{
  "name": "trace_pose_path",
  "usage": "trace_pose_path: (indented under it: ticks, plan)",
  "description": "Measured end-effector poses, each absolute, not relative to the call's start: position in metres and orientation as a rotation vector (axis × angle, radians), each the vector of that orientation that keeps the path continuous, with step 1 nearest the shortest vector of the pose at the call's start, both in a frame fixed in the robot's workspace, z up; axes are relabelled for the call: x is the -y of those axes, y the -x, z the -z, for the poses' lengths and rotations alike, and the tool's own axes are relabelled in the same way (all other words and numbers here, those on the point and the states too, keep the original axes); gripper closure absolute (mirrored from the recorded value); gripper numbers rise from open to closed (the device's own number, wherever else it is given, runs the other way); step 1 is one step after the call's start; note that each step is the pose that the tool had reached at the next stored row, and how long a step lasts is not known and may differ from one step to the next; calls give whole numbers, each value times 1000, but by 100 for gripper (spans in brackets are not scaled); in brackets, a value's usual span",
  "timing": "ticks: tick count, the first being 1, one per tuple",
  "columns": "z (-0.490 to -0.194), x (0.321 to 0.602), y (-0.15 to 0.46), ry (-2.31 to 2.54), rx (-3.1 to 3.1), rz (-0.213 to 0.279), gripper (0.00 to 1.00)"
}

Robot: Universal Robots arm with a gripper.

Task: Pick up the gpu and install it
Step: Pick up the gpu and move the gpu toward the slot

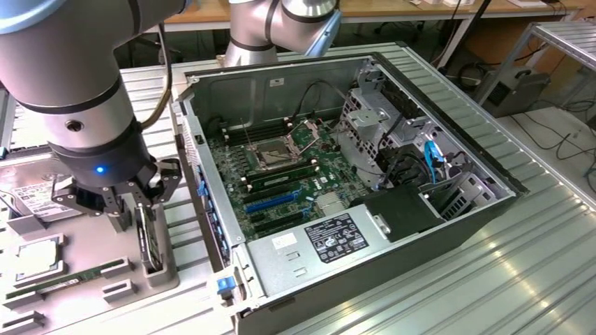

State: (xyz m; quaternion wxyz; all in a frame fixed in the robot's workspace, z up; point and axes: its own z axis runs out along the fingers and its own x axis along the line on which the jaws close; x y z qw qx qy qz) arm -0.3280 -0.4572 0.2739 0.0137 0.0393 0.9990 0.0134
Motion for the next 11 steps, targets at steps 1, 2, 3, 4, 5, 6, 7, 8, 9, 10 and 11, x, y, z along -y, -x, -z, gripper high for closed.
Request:
trace_pose_path:
  ticks: [1,2,3,4,5,6,7,8,9,10,11]
  plan:
    - [-273,457,328,-123,-3112,-43,64]
    - [-272,457,328,-122,-3111,-44,64]
    - [-271,457,328,-122,-3111,-45,64]
    - [-270,457,329,-122,-3111,-46,64]
    - [-269,457,329,-123,-3111,-47,64]
    - [-268,457,330,-123,-3111,-47,64]
    - [-267,456,330,-123,-3111,-48,64]
    - [-266,456,331,-124,-3110,-48,64]
    - [-266,455,331,-124,-3110,-49,64]
    - [-265,454,331,-125,-3110,-49,64]
    - [-263,453,331,-127,-3110,-50,64]
